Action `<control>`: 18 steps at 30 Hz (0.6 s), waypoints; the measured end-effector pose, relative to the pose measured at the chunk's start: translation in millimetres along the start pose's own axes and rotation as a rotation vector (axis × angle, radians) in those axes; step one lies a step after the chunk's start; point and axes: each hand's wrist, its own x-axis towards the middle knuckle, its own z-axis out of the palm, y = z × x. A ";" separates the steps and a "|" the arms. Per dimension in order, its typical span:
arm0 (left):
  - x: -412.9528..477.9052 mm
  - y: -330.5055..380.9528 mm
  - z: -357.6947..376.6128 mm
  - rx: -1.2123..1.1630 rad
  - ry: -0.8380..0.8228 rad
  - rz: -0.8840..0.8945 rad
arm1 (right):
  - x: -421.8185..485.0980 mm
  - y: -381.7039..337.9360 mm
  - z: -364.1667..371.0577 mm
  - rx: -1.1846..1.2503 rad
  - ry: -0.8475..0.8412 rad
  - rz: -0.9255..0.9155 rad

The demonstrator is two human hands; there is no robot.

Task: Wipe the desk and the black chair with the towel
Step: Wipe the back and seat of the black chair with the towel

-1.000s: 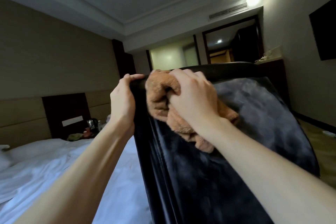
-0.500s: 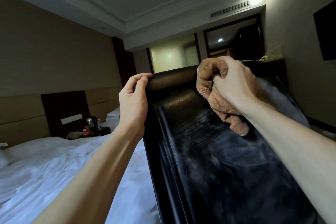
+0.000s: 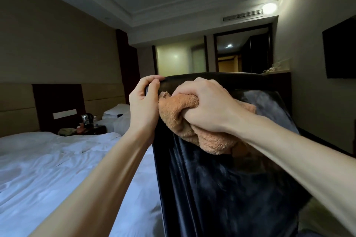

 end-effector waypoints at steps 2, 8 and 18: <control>-1.5 0.6 -2.9 0.001 0.017 0.006 | 3.7 2.4 -3.3 -0.065 -0.001 0.021; -4.1 6.1 -9.8 0.086 -0.029 0.063 | 19.6 62.8 -34.0 -0.483 0.029 0.348; 3.9 -4.7 -10.4 0.131 -0.040 0.128 | 49.6 1.1 11.7 -0.289 0.219 0.306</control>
